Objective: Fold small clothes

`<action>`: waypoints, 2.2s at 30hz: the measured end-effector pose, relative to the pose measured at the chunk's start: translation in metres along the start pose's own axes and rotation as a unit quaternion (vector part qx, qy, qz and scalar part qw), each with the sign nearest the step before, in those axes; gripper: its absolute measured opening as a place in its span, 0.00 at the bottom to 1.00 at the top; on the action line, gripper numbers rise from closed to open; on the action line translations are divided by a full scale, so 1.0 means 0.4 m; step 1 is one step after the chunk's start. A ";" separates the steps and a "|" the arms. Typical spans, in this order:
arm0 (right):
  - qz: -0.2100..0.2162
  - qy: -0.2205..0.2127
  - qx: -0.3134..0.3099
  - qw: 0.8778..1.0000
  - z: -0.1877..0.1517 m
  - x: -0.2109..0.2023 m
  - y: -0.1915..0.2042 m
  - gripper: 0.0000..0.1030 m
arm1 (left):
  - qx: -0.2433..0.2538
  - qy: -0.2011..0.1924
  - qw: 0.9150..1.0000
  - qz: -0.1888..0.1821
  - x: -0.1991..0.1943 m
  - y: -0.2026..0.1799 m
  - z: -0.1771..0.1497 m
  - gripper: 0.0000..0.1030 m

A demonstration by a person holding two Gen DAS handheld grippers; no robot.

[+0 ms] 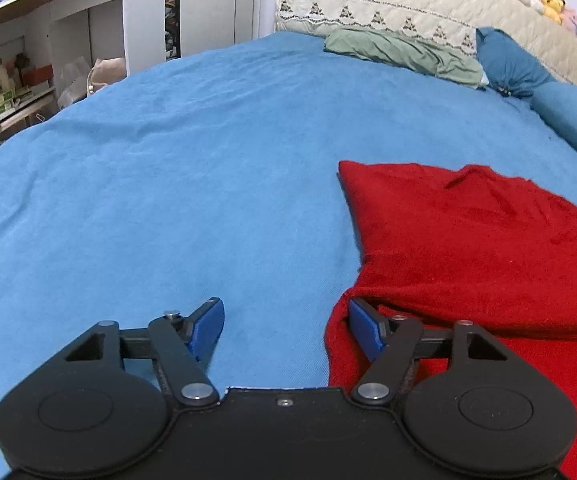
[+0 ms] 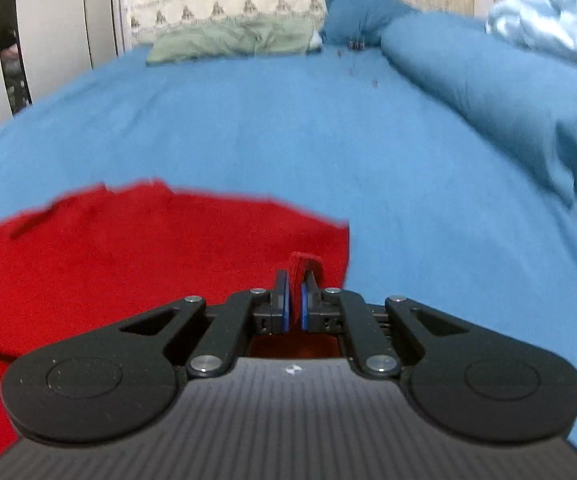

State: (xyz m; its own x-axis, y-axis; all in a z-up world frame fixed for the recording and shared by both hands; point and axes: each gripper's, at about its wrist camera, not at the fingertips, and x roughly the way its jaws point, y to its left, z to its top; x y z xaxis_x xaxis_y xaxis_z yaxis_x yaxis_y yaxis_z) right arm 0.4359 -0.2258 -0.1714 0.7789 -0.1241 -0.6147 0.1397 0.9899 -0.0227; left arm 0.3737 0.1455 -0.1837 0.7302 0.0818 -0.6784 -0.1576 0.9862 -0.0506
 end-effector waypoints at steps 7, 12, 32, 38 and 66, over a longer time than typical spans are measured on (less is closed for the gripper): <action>-0.014 0.003 0.014 1.000 -0.055 -0.018 -0.040 0.38 | 0.033 -0.031 0.999 0.005 -0.091 -0.022 0.029 0.72; 0.031 -0.044 -0.013 0.998 -0.057 -0.095 -0.038 0.80 | 0.054 -0.055 0.992 -0.099 -0.115 -0.093 0.072 0.82; 0.102 -0.038 0.032 0.994 -0.061 -0.117 -0.056 0.82 | 0.067 -0.014 0.990 -0.121 -0.121 -0.181 0.049 0.81; 0.116 -0.067 0.017 0.991 -0.038 -0.386 -0.121 0.92 | 0.077 -0.048 0.988 -0.122 -0.361 -0.174 0.067 0.83; 0.073 0.095 0.047 0.992 -0.545 -0.773 -0.201 0.95 | 0.021 0.066 0.995 -0.068 -0.596 0.015 -0.393 0.73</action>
State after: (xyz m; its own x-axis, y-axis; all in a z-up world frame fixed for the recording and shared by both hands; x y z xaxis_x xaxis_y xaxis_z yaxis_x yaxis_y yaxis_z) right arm 0.0505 -0.2521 -0.1514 0.6666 0.0438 -0.7441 0.0975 0.9846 0.1452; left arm 0.0941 0.1092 -0.1374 0.6485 -0.0698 -0.7580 -0.0326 0.9923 -0.1193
